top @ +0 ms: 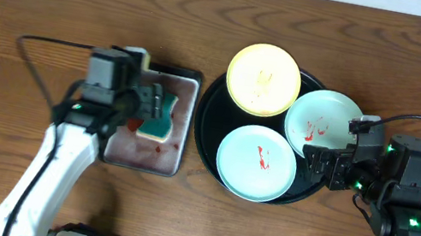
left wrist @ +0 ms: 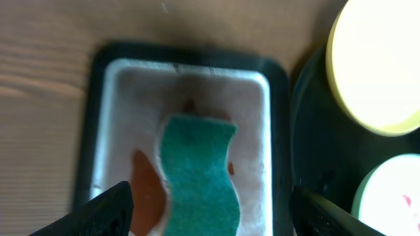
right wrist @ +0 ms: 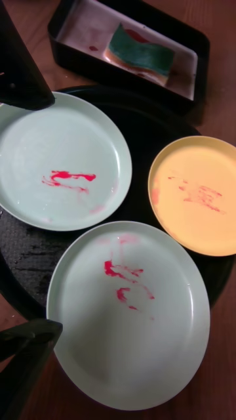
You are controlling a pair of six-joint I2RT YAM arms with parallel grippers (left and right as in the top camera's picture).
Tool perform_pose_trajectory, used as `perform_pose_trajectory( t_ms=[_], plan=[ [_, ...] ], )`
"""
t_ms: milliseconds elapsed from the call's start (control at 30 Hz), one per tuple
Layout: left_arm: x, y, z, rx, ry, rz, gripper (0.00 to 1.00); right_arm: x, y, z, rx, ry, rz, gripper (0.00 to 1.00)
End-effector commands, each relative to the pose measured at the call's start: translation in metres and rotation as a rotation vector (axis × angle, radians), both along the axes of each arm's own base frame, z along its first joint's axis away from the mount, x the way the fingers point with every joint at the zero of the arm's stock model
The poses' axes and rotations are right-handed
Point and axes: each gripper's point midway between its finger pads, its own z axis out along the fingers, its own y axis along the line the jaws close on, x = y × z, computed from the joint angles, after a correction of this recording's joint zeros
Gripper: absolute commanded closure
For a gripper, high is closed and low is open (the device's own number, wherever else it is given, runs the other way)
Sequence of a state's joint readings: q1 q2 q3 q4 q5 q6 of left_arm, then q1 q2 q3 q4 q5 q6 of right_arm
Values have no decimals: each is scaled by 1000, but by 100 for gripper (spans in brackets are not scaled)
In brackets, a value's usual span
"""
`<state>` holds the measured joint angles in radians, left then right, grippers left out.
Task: Clean dirty plates on tray and stack at the side
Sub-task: 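Reach the left gripper down to the green sponge in the tray, then grasp the green sponge with the left gripper and lift it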
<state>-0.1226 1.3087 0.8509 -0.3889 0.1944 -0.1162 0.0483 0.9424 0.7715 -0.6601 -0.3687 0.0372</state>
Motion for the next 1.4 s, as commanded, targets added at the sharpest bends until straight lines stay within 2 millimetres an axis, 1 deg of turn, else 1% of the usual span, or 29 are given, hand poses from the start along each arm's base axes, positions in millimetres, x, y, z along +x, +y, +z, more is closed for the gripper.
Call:
perform_pose_trajectory(
  t_ms=[0, 100, 267, 433, 600, 700, 733, 833, 867, 933, 1000, 1133, 1233, 1300, 1367],
  plan=[
    [6, -2, -15, 83, 27, 11, 25, 2, 6, 9, 6, -25, 27, 1],
    [5, 2, -40, 159, 92, 43, 28, 2, 6, 9, 6, -24, 27, 1],
    [0, 0, -69, 154, 183, 58, 31, 2, 6, 9, 6, -24, 27, 1],
    [-4, 0, -90, 164, 244, 55, 41, 2, 6, 9, 6, -25, 27, 1],
    [-7, -8, -104, 135, 283, 28, 44, 2, 6, 9, 6, -25, 27, 1],
    [-8, -7, -111, 143, 300, 29, 58, 2, 6, 9, 7, -24, 27, 1],
    [-8, -7, -112, 144, 303, 29, 64, 2, 6, 9, 6, -25, 27, 1],
    [-8, -3, -112, 167, 300, 41, 91, 2, 6, 9, 6, -25, 27, 1],
    [-8, -3, -111, 167, 299, 41, 92, 2, 6, 9, 7, -24, 27, 1],
    [-8, -3, -109, 166, 295, 41, 92, 2, 6, 9, 6, -25, 27, 1],
    [-5, -3, -100, 158, 267, 43, 93, 2, 6, 9, 7, -24, 27, 1],
    [5, -5, -62, 132, 164, 49, 93, 2, 6, 9, 6, -25, 27, 1],
    [7, -6, -42, 119, 110, 52, 93, 2, 6, 10, 6, -28, 27, 1],
    [6, -5, -38, 116, 101, 53, 92, 2, 6, 9, 6, -27, 27, 1],
    [3, -5, -41, 106, 120, 70, 92, 2, 6, 9, 6, -27, 27, 1]
  ],
)
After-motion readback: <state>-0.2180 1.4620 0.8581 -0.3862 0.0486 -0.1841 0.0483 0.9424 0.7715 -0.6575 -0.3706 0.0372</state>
